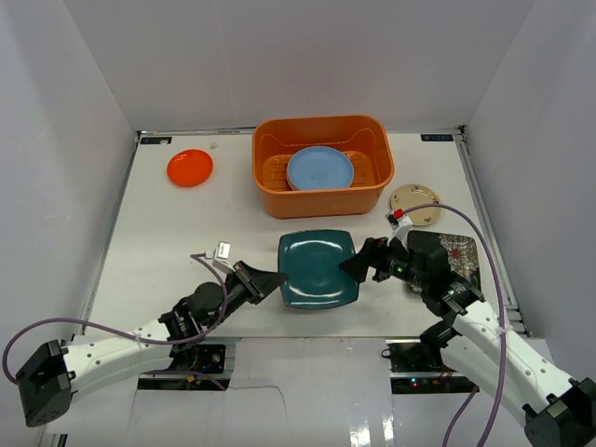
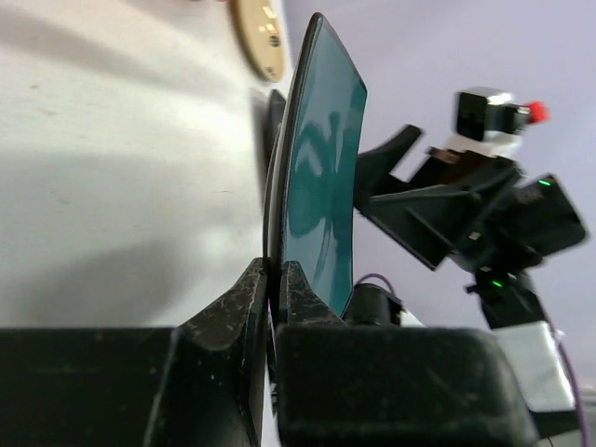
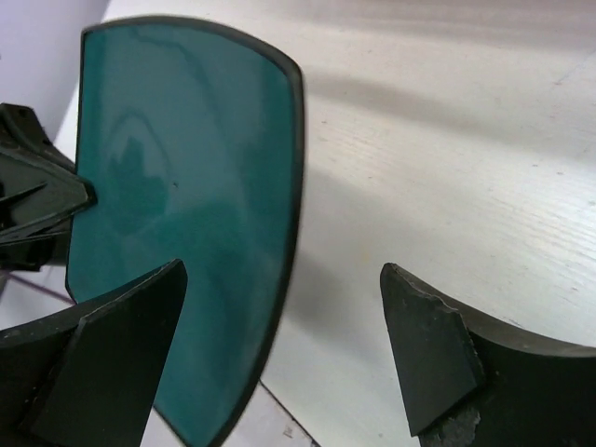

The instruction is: Place the plates into the plastic bin on the countertop

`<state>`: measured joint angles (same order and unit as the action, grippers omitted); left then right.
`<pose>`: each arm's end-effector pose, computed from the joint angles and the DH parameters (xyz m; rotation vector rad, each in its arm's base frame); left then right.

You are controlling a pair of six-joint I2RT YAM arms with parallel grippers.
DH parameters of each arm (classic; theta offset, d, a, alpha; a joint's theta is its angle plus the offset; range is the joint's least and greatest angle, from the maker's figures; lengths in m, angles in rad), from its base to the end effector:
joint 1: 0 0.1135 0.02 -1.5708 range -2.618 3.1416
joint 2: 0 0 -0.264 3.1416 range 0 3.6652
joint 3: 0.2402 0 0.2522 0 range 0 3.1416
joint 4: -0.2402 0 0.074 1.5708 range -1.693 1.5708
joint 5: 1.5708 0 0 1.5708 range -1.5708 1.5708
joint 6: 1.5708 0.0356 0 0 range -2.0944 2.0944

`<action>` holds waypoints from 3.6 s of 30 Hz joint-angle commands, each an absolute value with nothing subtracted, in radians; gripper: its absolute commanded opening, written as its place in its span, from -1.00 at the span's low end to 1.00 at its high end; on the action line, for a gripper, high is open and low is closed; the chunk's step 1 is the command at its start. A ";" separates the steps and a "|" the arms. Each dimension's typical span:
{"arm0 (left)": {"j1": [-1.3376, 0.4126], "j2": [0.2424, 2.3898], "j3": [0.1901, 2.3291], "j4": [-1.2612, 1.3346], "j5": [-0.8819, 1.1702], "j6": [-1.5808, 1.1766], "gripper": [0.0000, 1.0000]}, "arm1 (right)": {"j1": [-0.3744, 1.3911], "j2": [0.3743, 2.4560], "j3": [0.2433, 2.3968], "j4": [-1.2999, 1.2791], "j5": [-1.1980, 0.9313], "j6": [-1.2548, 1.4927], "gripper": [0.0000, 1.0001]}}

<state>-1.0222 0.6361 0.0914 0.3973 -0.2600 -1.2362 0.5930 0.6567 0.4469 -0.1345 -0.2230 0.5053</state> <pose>0.0889 -0.1279 0.1788 -0.4226 1.8963 -1.3975 0.1327 0.0989 0.2456 -0.2473 2.0093 0.9341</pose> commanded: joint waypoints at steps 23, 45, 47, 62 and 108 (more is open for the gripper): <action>-1.003 0.489 0.527 -0.036 -0.320 -0.847 0.77 | 0.513 0.883 0.721 0.317 -0.520 0.781 -0.84; -1.003 0.515 0.650 -0.451 -0.457 -0.683 0.96 | 0.224 1.800 1.695 0.019 -0.580 0.640 -0.84; -1.003 0.523 0.641 -0.449 -0.450 -0.689 0.96 | 0.222 1.842 1.747 -0.043 -0.580 0.618 -0.85; -1.003 0.614 0.592 -0.382 -0.379 -0.722 0.96 | 0.222 2.039 1.776 -0.181 -0.560 0.546 -0.74; -1.143 1.719 0.923 0.327 -0.045 -0.946 0.60 | 0.360 1.041 1.195 -0.153 -0.120 0.370 -0.84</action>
